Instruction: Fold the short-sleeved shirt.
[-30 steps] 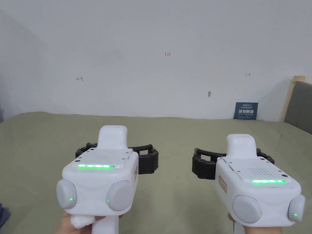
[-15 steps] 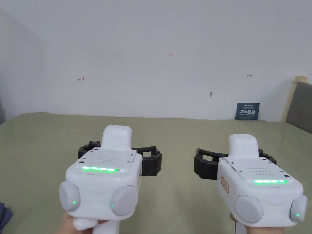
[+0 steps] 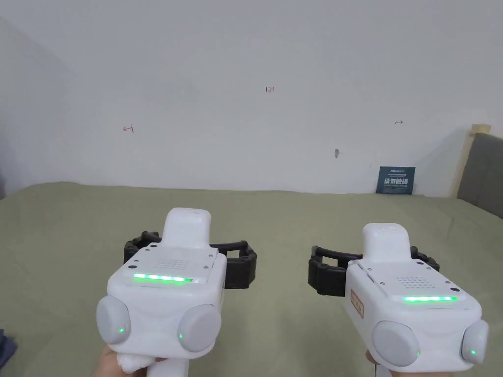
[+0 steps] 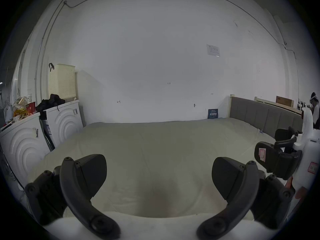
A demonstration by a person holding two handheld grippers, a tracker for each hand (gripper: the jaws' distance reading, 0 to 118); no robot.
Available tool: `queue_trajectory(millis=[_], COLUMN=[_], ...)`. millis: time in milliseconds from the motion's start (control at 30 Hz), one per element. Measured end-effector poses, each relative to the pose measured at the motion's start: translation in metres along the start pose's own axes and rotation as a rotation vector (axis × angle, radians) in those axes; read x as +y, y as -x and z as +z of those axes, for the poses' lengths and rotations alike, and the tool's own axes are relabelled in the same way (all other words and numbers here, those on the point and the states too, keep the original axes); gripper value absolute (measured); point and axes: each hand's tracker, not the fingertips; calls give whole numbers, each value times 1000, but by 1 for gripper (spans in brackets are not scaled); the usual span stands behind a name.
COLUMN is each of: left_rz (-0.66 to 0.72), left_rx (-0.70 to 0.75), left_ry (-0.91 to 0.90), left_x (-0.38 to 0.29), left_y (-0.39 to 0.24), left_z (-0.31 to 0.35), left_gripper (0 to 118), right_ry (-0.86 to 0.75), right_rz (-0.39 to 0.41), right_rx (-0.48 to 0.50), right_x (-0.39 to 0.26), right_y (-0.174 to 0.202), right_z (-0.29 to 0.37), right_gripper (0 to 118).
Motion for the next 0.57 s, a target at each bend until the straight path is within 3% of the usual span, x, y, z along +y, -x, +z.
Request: queue_trajectory(millis=[133,200,267,400,567], left_rz=[-32,11,63,75,77], left_rx=[105,45,115,11,-11], left_ry=[-7,34,47,78,47], left_x=[-2,2,4,5,2], left_y=[-3,5,8,13,14], left_z=[-8,-15,-16,-11,-8], left_gripper=[118,118,118,118,118], right_ry=[-4,-4,-2,3,-1], right_rz=[2,4,4,6,0], right_rx=[6,8,8,2,2], right_x=[1,1,1,0,1], right_y=[0,-1,-2,-4,-4], right_z=[2,2,4,3,2], right_gripper=[118,118,118,118,118])
